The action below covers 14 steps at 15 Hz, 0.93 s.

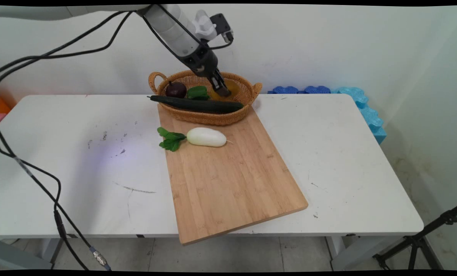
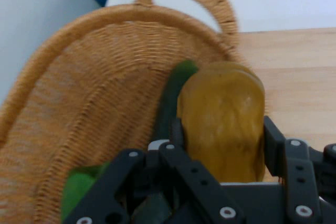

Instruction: Place the picked object in the vegetable basket

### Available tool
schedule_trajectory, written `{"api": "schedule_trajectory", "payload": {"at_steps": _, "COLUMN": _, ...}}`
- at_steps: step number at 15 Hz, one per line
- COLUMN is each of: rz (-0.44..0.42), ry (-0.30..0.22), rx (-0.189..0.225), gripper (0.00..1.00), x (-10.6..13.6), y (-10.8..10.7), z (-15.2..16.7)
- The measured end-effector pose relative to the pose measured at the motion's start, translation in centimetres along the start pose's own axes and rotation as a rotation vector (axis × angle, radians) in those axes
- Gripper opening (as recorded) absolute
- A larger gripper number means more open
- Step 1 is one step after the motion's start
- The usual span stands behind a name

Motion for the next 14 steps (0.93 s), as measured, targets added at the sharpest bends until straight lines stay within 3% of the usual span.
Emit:
{"api": "schedule_trajectory", "payload": {"at_steps": 2, "rz": 0.006, "ry": -0.007, "rx": 0.037, "gripper": 0.00, "x": -0.7, "y": -3.8, "z": 1.3}}
{"api": "schedule_trajectory", "payload": {"at_steps": 10, "rz": 0.001, "ry": 0.007, "rx": 0.044, "gripper": 0.00, "x": -2.2, "y": -8.2, "z": 5.2}}
{"api": "schedule_trajectory", "payload": {"at_steps": 11, "rz": 0.000, "ry": 0.012, "rx": 0.039, "gripper": 1.00, "x": -2.2, "y": -8.5, "z": 5.7}}
{"api": "schedule_trajectory", "payload": {"at_steps": 14, "rz": -0.002, "ry": 0.026, "rx": 0.027, "gripper": 1.00, "x": -2.4, "y": -9.0, "z": 6.6}}
